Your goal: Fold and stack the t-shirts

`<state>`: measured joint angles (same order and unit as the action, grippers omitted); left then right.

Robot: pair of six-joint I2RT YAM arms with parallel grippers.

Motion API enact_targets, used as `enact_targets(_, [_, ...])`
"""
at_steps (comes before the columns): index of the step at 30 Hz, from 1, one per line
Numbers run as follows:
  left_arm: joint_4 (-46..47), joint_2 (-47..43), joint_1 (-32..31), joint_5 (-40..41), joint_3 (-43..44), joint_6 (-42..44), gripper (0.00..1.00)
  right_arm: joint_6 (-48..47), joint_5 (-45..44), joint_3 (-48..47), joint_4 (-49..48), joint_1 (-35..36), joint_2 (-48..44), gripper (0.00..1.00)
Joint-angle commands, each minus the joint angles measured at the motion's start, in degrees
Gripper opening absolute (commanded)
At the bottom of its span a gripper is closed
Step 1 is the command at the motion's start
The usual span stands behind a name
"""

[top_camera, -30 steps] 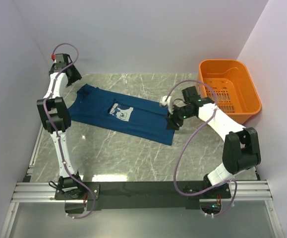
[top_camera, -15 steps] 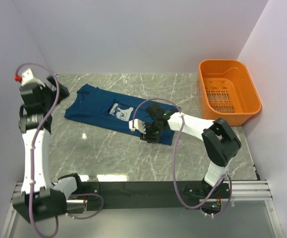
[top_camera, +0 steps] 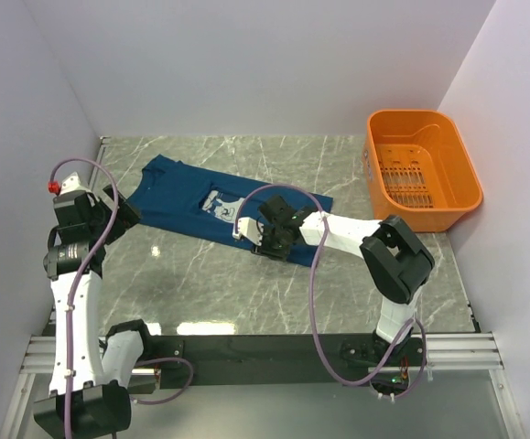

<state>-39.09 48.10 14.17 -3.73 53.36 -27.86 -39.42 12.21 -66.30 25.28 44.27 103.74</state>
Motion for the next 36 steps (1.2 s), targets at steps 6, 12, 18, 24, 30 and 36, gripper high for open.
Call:
enact_targets(6, [0.2,-0.2,0.1,-5.2,0.3,-3.5,0.94,2.7,-5.1,-0.5,-1.6,0.3,3.0,0.40])
enact_targets(12, [-0.5,-1.0,0.2,-6.3,-0.5,-5.0,0.94,3.0,-6.0,0.0,-0.9,0.5,3.2,0.18])
enact_targets(18, [1.0,-2.7,0.2,-8.7,-4.9,-8.9,0.94,2.9,-3.9,1.9,1.4,1.3,0.3,0.00])
enact_targets(24, [3.3,-4.1,0.2,-10.2,-9.4,-11.6,0.94,2.4,-1.1,7.2,5.2,5.0,-3.8,0.00])
enact_targets(30, [5.1,-4.2,0.2,-11.8,-12.1,-14.2,0.94,4.9,1.9,11.5,7.5,12.3,-7.3,0.00])
enact_targets(36, [8.4,-4.5,0.2,-13.9,-16.5,-18.4,0.94,8.8,4.8,8.8,9.5,17.8,-7.2,0.35])
